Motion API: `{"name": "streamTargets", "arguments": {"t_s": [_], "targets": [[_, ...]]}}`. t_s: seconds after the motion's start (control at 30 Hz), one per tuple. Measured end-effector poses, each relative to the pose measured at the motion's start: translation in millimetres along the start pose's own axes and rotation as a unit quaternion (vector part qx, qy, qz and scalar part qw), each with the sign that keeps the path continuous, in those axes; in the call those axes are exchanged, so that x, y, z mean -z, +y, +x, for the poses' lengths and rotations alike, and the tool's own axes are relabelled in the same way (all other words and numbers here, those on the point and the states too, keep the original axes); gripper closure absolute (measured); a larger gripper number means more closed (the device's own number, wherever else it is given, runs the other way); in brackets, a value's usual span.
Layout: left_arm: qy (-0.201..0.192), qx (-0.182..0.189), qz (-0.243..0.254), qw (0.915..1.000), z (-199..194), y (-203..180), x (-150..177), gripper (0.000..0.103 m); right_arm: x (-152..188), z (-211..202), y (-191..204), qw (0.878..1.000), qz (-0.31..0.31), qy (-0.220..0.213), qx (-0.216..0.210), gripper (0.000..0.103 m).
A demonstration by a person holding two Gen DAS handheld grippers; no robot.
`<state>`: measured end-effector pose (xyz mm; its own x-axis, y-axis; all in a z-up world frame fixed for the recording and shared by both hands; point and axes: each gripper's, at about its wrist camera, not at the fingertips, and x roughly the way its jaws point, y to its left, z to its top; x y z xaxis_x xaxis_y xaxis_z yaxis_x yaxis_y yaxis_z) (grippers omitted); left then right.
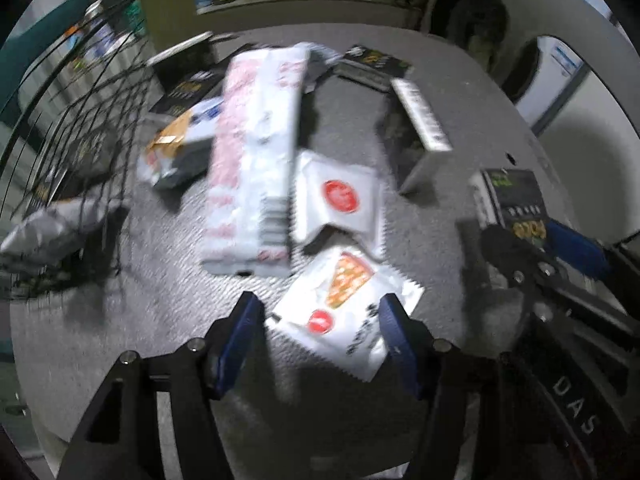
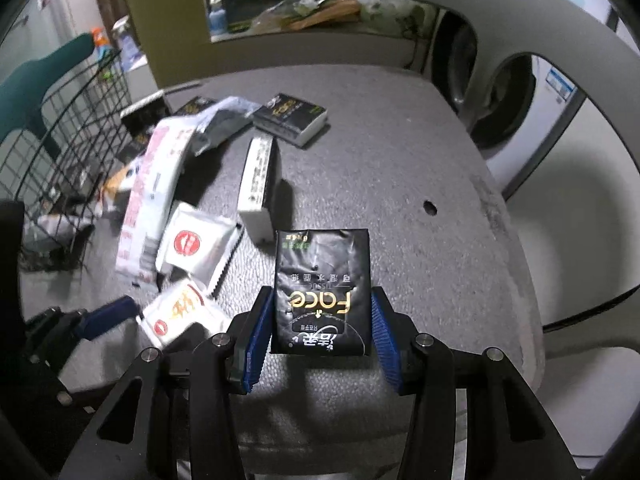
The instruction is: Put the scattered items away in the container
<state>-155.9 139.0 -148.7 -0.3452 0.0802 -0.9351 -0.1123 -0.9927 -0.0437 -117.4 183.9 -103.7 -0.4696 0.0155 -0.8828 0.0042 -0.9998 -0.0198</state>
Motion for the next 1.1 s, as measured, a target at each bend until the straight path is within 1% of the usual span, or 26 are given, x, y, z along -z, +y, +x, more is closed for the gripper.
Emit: {"name": "streamTargets", "arguments": {"t_s": [0.07, 0.13, 0.2, 0.27, 0.3, 0.33, 0.37, 0.4, 0.43, 0.53, 0.57, 0.6, 0.67, 0.7, 0.77, 0.8, 0.83, 0.87, 0.9, 0.97, 1.0, 1.07, 1.1], "targets": [[-0.001, 0.003, 0.014, 0.9999, 5, -12, -7, 0.033, -2, -5, 4, 1.000, -0.005, -0.008, 0.002, 0.055], [-0.001, 0.011, 0.012, 0.9999, 14, -16, -8, 0.033, -4, -7, 5, 1.000, -0.004, -0.015, 0.009, 0.055], [-0.003, 0.008, 0.015, 0.9999, 16, -20, -13, 0.033, -6, -11, 3, 1.000, -0.001, -0.018, 0.004, 0.055], [-0.006, 0.010, 0.018, 0.9998, 16, -22, -14, 0.039, -7, -11, 3, 1.000, 0.002, -0.020, 0.005, 0.055], [-0.009, 0.010, 0.020, 0.9997, 12, -21, -12, 0.050, -7, -11, 3, 1.000, 0.003, -0.022, 0.007, 0.055], [-0.012, 0.011, 0.021, 0.9996, 4, -13, -1, 0.067, -7, -11, 4, 1.000, 0.003, -0.022, 0.008, 0.055], [-0.013, 0.013, 0.021, 0.9996, -2, -5, 6, 0.079, -7, -10, 5, 1.000, 0.003, -0.021, 0.007, 0.055], [-0.011, 0.018, 0.018, 0.9996, -4, -3, 4, 0.095, -7, -9, 6, 1.000, 0.003, -0.020, 0.006, 0.055], [-0.008, 0.022, 0.015, 0.9996, -4, -1, 3, 0.095, -7, -8, 6, 1.000, 0.004, -0.019, 0.004, 0.055], [-0.001, 0.027, 0.007, 0.9996, -7, 6, 1, 0.101, -6, -6, 6, 1.000, 0.003, -0.019, 0.005, 0.055], [0.001, 0.032, 0.004, 0.9995, -8, 7, 1, 0.101, -6, -5, 7, 1.000, 0.004, -0.018, 0.004, 0.055], [0.000, 0.036, 0.004, 0.9994, -10, 7, 4, 0.101, -6, -5, 7, 1.000, 0.004, -0.016, 0.003, 0.055], [-0.009, 0.045, 0.014, 0.9988, -18, 2, 28, 0.101, -6, -5, 8, 1.000, 0.003, -0.017, 0.000, 0.055], [-0.013, 0.051, 0.019, 0.9984, -22, 1, 29, 0.100, -6, -6, 9, 1.000, 0.002, -0.018, -0.001, 0.055], [-0.017, 0.066, 0.023, 0.9974, -27, 0, 30, 0.091, -6, -9, 9, 1.000, 0.004, -0.023, -0.004, 0.055], [-0.019, 0.070, 0.028, 0.9970, -27, 0, 29, 0.073, -7, -11, 9, 1.000, 0.006, -0.027, -0.005, 0.055], [-0.022, 0.068, 0.034, 0.9969, -26, -3, 28, 0.050, -7, -14, 8, 0.999, 0.007, -0.032, -0.005, 0.055], [-0.029, 0.063, 0.041, 0.9967, -24, -10, 26, 0.041, -8, -18, 7, 0.999, 0.010, -0.038, -0.004, 0.055], [-0.036, 0.060, 0.048, 0.9964, -25, -14, 25, 0.037, -9, -22, 6, 0.999, 0.016, -0.043, -0.004, 0.055], [-0.039, 0.059, 0.058, 0.9958, -11, -18, 6, 0.037, -12, -27, 1, 0.998, 0.028, -0.047, -0.007, 0.055], [-0.038, 0.060, 0.060, 0.9956, -8, -19, 7, 0.036, -14, -28, 0, 0.998, 0.033, -0.046, -0.007, 0.055], [-0.033, 0.067, 0.057, 0.9956, -3, 1, 22, 0.036, -16, -27, -2, 0.998, 0.041, -0.040, 0.002, 0.055], [-0.029, 0.068, 0.056, 0.9957, 1, 3, 22, 0.036, -16, -25, -2, 0.999, 0.040, -0.036, 0.005, 0.055]]}}
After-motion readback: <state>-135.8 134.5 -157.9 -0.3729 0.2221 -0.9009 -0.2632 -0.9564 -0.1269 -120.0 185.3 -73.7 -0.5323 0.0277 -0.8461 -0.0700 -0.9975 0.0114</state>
